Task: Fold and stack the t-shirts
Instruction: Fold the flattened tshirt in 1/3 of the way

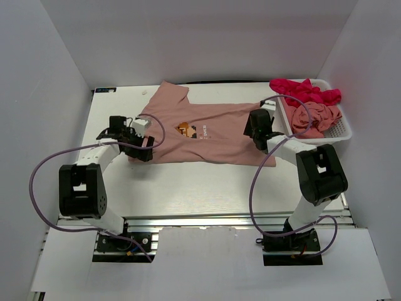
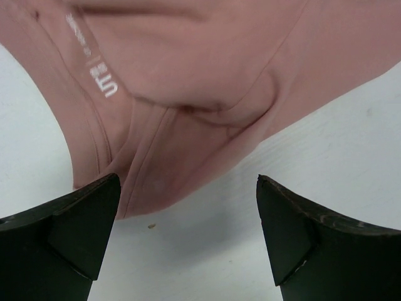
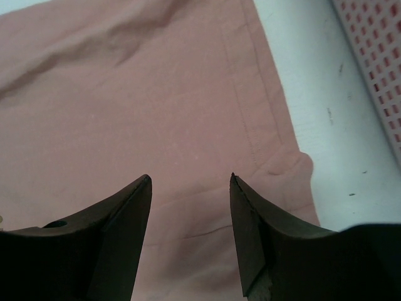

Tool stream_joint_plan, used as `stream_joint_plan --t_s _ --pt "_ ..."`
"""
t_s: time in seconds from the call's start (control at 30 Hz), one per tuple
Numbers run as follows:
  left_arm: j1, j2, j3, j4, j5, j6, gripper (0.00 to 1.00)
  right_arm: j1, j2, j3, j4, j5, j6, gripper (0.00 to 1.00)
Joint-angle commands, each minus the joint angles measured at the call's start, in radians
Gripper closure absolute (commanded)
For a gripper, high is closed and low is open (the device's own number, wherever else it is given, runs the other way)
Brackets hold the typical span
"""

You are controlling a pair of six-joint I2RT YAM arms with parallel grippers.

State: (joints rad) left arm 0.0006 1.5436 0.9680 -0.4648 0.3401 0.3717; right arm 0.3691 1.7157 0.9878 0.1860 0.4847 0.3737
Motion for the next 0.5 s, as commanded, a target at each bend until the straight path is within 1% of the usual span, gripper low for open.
stream_joint_plan --t_s 0.0,0.1,0.2,0.33,0.47 --pt "0.065 0.035 -0.020 0.018 0.065 0.061 0.02 0.010 0.019 0.066 -0.029 -0.038 -0.005 0.41" --pt "0.114 0.102 -0.008 0.022 0.120 0.075 0.02 0.011 0.019 0.058 -0.036 -0.031 -0.009 0.41" --pt "0.186 0.164 0.017 -0.001 0.178 0.094 0.02 0.017 0.004 0.032 -0.027 -0.032 -0.006 0.41" --pt "0.199 0.171 0.020 -0.008 0.189 0.108 0.02 0.036 -0.002 0.011 -0.023 -0.032 -0.013 0.42" --pt "0.199 0.150 0.044 -0.031 0.194 0.114 0.02 0.048 0.015 0.008 -0.022 0.002 -0.028 0.42"
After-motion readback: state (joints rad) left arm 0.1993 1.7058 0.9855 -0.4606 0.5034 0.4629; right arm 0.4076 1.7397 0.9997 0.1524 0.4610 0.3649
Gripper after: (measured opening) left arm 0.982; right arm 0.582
